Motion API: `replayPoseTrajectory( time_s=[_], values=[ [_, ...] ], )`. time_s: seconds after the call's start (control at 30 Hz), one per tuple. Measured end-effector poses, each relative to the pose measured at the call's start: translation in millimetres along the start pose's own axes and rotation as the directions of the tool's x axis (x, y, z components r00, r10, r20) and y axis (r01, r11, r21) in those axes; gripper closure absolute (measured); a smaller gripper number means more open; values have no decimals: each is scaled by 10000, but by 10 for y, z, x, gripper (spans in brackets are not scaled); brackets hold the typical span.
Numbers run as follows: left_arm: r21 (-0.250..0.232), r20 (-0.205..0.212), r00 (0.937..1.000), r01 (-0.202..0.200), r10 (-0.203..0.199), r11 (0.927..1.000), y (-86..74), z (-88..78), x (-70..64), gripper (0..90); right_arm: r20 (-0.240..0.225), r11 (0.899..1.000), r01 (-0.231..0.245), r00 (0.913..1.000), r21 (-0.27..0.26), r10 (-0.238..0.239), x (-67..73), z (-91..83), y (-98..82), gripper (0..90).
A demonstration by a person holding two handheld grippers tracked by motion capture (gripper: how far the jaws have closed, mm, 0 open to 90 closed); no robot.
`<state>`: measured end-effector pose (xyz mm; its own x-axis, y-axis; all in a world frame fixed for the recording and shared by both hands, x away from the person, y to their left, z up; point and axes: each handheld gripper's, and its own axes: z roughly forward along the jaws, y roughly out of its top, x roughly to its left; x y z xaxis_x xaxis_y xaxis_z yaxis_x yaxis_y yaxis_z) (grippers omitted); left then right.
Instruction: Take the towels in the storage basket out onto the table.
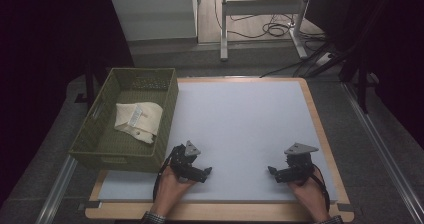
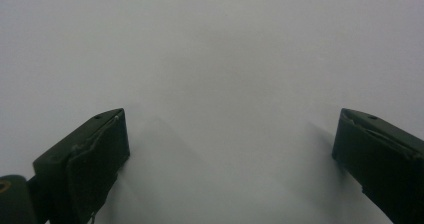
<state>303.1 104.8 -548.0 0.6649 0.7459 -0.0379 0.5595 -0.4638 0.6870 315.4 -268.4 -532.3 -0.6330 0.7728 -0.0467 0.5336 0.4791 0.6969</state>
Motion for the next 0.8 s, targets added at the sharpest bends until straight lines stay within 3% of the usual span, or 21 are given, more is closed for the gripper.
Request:
replayPoseTrajectory(
  time_s=[0.8],
  values=[
    [-9, 25, 10000, 19, -19, 10000, -1, 2, 3, 0, 4, 10000, 3, 10000, -35, -3, 1, 2, -4, 16]
  ],
)
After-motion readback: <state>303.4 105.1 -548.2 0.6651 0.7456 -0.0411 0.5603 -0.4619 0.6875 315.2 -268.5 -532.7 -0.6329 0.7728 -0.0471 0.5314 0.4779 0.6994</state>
